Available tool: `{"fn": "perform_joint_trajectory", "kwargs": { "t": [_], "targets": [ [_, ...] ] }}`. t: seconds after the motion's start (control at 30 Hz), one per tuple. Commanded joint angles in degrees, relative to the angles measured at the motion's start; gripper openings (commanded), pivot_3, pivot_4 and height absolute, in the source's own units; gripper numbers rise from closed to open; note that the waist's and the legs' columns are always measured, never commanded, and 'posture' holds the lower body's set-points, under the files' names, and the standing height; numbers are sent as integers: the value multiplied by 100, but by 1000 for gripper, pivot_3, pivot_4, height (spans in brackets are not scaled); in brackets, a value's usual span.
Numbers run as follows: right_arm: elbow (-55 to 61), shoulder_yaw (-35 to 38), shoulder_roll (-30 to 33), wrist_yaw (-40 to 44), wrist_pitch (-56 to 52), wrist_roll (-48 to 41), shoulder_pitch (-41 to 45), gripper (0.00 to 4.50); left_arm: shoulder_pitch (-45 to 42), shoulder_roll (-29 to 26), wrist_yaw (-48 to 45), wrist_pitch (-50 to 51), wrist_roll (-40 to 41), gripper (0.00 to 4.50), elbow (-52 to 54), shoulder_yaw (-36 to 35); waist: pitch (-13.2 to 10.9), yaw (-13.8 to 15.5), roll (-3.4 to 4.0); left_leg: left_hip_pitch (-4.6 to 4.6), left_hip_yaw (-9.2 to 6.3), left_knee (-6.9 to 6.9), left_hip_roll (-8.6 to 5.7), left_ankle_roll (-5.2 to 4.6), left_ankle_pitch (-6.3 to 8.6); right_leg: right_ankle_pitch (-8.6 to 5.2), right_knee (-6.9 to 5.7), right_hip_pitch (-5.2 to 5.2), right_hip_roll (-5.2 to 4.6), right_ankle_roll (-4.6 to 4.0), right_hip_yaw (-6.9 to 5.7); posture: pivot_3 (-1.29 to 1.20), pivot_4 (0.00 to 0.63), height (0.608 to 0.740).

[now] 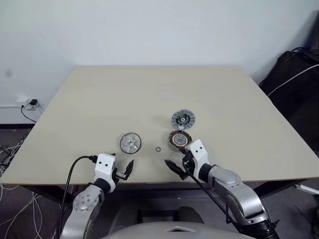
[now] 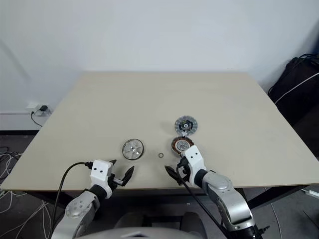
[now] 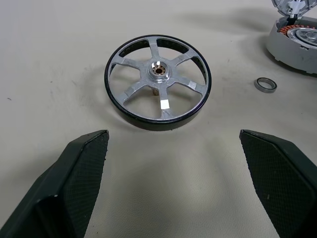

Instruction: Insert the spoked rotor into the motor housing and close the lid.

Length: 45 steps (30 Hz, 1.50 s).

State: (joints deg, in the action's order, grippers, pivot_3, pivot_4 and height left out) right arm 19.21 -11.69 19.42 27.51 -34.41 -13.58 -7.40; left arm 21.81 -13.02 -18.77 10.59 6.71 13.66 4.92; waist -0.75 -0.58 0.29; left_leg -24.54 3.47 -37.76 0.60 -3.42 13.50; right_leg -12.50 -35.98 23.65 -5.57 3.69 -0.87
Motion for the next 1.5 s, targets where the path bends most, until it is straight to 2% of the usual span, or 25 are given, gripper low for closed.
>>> {"fn": "perform_joint_trajectory", "kwargs": {
  "t": [0.03, 0.4, 0.6, 0.93, 1.23, 1.5],
  "targets": [
    [268, 82, -10, -9, 85, -51, 61, 4500, -56, -32, -9, -97, -6, 4460, 270, -32, 0, 0, 0, 0, 0, 0, 0, 0, 0, 0, 0, 0, 0, -1, 0, 0, 0, 740],
    [247, -38, -167, -329, -215, 71, 276, 4500, -47, -24, 0, -98, -13, 4460, 257, -28, -4, -3, 0, 0, 0, 0, 0, 0, 0, 0, 0, 0, 0, 1, 0, 0, 0, 740],
    [135, -383, -376, -526, -455, 272, 637, 4500, -64, 5, 44, -106, -52, 4460, 232, -1, -5, -4, 0, 0, 0, 2, 0, 0, 0, 3, 0, 3, -1, -5, -1, 0, 0, 740],
    [-600, -842, -941, -808, -1008, 586, 1601, 4500, -13, 69, 107, -125, -92, 4460, 203, 37, -5, -3, -1, -1, 0, 3, 0, 0, 0, 6, 0, 3, -1, -9, -2, 0, 0, 740],
    [-1590, -614, -1408, -863, -1156, 536, 2079, 4500, -5, 155, 154, -150, -121, 4460, 194, 73, -7, -13, 2, -2, 2, 5, 0, 1, 0, 7, 0, 5, 1, -11, -2, 0, 0, 740],
    [-2259, -616, -1571, -885, -935, 655, 2293, 4500, 27, 163, 175, -152, -126, 4460, 228, 64, -7, -30, 3, -2, 3, 7, 0, 1, -1, 8, -1, 7, 3, -13, -2, 0, 0, 740]
  ]
}}
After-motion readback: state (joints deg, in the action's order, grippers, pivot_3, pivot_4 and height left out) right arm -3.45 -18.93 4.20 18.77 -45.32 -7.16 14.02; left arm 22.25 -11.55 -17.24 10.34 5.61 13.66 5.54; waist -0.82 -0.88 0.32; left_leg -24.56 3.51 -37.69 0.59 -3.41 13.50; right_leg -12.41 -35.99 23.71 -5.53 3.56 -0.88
